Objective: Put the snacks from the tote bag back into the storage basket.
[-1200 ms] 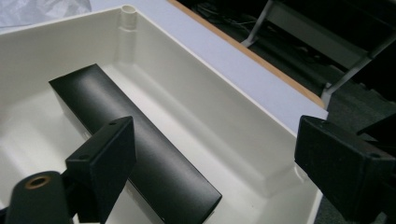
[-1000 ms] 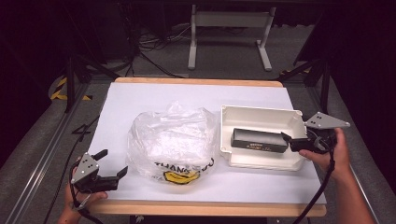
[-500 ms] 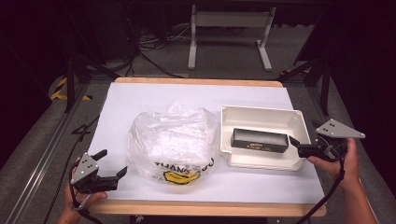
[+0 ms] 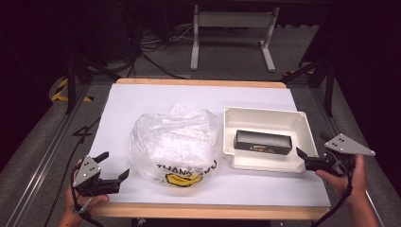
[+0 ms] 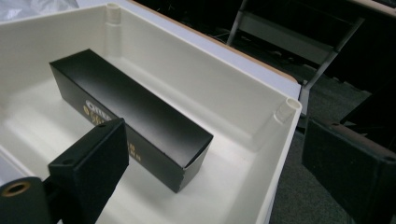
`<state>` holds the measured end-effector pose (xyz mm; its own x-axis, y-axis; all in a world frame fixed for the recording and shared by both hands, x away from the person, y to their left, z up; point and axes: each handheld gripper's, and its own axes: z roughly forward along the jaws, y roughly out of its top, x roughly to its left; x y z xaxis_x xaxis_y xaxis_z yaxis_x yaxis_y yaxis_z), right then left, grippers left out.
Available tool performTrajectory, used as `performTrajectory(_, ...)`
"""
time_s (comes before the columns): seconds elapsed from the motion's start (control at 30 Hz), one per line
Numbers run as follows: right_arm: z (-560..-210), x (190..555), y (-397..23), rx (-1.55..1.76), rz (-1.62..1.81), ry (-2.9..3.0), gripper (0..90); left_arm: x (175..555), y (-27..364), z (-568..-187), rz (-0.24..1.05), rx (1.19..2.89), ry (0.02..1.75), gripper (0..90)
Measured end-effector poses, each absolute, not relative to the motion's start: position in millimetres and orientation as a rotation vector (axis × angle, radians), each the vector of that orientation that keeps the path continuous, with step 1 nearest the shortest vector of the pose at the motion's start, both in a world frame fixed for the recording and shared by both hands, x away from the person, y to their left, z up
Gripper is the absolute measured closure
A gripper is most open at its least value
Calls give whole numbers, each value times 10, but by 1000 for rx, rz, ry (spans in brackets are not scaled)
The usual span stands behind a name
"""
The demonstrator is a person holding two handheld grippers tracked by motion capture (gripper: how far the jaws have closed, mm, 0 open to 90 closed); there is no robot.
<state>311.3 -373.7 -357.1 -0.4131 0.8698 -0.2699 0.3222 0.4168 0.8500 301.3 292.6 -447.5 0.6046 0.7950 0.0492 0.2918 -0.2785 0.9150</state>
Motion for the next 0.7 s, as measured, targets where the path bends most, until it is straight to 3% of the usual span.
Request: performTrajectory(0.7, -3946, 2864, -3866, 1050, 1016, 1897, 78, 3015, 2965, -4486, 654, 1840, 895, 59)
